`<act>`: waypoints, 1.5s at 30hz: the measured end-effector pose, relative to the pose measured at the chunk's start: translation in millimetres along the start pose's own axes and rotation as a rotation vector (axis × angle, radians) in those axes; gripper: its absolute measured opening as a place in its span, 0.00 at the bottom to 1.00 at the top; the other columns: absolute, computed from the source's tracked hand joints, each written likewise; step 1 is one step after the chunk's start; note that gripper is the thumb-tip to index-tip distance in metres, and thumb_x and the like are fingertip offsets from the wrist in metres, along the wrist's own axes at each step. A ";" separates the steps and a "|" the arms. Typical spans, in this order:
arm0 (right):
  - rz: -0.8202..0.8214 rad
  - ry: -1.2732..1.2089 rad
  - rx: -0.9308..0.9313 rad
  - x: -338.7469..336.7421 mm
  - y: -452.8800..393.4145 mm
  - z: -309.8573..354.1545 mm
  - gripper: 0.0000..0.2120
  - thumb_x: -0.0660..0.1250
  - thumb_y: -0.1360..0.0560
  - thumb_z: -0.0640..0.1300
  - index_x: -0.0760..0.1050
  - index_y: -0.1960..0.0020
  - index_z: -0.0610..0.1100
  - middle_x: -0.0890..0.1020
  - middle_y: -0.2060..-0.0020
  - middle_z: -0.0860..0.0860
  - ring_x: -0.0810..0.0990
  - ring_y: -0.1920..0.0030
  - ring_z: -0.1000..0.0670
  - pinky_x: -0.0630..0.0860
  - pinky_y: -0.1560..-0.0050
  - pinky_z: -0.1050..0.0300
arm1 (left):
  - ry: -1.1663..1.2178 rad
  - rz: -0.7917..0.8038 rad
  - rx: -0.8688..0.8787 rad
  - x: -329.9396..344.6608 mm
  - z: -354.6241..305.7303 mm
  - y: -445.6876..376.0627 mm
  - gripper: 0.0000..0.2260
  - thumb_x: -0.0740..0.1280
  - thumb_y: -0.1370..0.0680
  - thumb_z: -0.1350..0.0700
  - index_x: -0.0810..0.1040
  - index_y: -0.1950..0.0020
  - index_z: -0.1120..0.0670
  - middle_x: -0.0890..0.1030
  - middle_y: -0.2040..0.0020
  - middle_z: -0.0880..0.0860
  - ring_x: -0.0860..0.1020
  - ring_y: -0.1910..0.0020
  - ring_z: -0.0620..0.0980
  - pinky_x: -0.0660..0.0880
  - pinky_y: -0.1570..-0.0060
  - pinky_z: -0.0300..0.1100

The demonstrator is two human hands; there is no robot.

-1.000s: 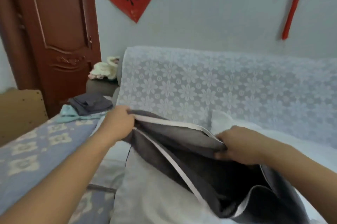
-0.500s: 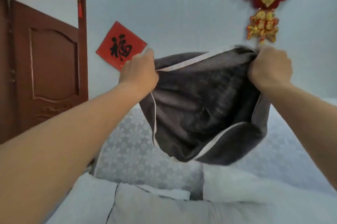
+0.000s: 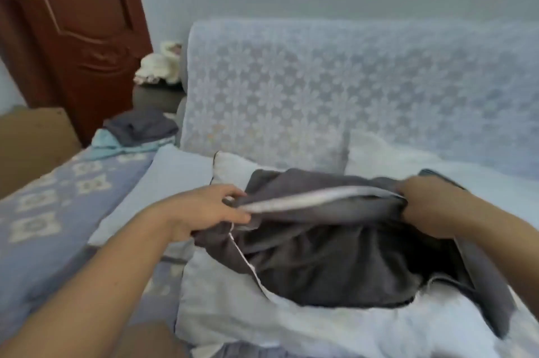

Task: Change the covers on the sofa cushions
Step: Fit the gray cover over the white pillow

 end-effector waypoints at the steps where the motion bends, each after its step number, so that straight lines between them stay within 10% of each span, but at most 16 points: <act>1: 0.045 -0.060 -0.001 23.8 -1.3 -1.7 0.07 0.64 0.28 0.40 0.73 0.59 0.52 0.84 0.49 0.47 0.81 0.49 0.44 0.73 0.54 0.55 | 0.116 0.067 -0.052 8.5 23.4 3.5 0.13 0.72 0.23 0.64 0.79 0.40 0.53 0.84 0.49 0.57 0.84 0.55 0.53 0.80 0.57 0.42; 6: -0.050 -0.205 0.065 24.7 -15.0 -4.7 0.09 0.69 0.27 0.41 0.83 0.49 0.50 0.85 0.50 0.42 0.82 0.49 0.39 0.73 0.54 0.53 | 0.536 0.166 -0.028 -2.1 49.1 8.9 0.15 0.71 0.27 0.69 0.78 0.42 0.59 0.83 0.50 0.60 0.83 0.57 0.53 0.81 0.59 0.42; 10: -0.108 -0.281 0.089 17.3 -18.1 8.5 0.10 0.65 0.29 0.39 0.77 0.63 0.53 0.83 0.57 0.43 0.80 0.53 0.38 0.75 0.54 0.49 | 0.429 0.164 -0.021 -8.7 51.9 10.7 0.12 0.66 0.22 0.70 0.77 0.41 0.58 0.83 0.48 0.61 0.82 0.56 0.54 0.79 0.59 0.43; 14: -0.121 -0.220 0.095 13.7 -5.4 11.2 0.09 0.64 0.30 0.40 0.76 0.56 0.53 0.83 0.52 0.43 0.77 0.52 0.40 0.75 0.52 0.48 | 0.398 0.188 -0.016 -8.5 52.2 16.5 0.15 0.70 0.29 0.64 0.79 0.42 0.56 0.82 0.43 0.66 0.81 0.51 0.58 0.75 0.52 0.47; 20: -0.254 0.112 -0.291 25.1 23.3 103.4 0.51 0.77 0.39 0.56 0.59 0.21 0.52 0.68 0.27 0.46 0.66 0.29 0.38 0.65 0.28 0.40 | 0.617 0.226 0.155 3.8 19.5 39.6 0.17 0.67 0.28 0.71 0.81 0.43 0.55 0.82 0.44 0.65 0.82 0.53 0.59 0.81 0.55 0.47; 26: -0.454 0.044 -0.468 12.5 25.3 155.0 0.33 0.62 0.34 0.44 0.73 0.28 0.45 0.76 0.34 0.44 0.71 0.33 0.38 0.67 0.30 0.40 | -0.054 -0.207 0.214 -4.3 -6.6 60.4 0.18 0.63 0.23 0.65 0.76 0.41 0.44 0.81 0.53 0.54 0.77 0.65 0.46 0.73 0.65 0.40; 31: -0.628 -0.288 -0.485 -50.7 47.2 159.2 0.28 0.61 0.38 0.36 0.81 0.39 0.41 0.81 0.38 0.47 0.74 0.35 0.42 0.70 0.32 0.44 | -0.695 -0.347 0.184 26.9 -17.4 68.6 0.45 0.73 0.32 0.35 0.46 0.24 0.32 0.70 0.40 0.49 0.79 0.43 0.57 0.77 0.44 0.51; 38: -0.213 -0.063 -0.390 -30.8 59.0 137.8 0.21 0.60 0.22 0.48 0.67 0.29 0.59 0.70 0.47 0.59 0.77 0.47 0.51 0.74 0.43 0.53 | -0.415 -0.413 0.221 8.3 -8.3 54.1 0.28 0.59 0.33 0.23 0.71 0.36 0.33 0.77 0.48 0.41 0.79 0.46 0.48 0.77 0.45 0.50; 41: -0.084 0.004 -0.365 -24.7 64.6 130.6 0.25 0.65 0.23 0.58 0.61 0.28 0.63 0.74 0.41 0.63 0.75 0.39 0.54 0.72 0.39 0.55 | -0.472 -0.432 0.229 -1.7 -17.2 62.6 0.29 0.62 0.31 0.25 0.70 0.33 0.33 0.72 0.46 0.41 0.78 0.45 0.49 0.76 0.43 0.49; 45: -0.411 -0.182 -0.324 -82.9 79.5 131.0 0.16 0.66 0.27 0.49 0.77 0.42 0.65 0.84 0.55 0.58 0.83 0.51 0.49 0.78 0.51 0.52 | -0.771 -0.773 0.306 -14.7 -58.4 90.7 0.27 0.67 0.26 0.33 0.66 0.30 0.40 0.64 0.47 0.46 0.74 0.60 0.52 0.72 0.63 0.46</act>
Point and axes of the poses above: each hand's wrist, its own y-axis away from the middle knuckle, its own x-axis out of the palm, z = x × y, the point moved 10 cm from there along -y, towards the middle knuckle
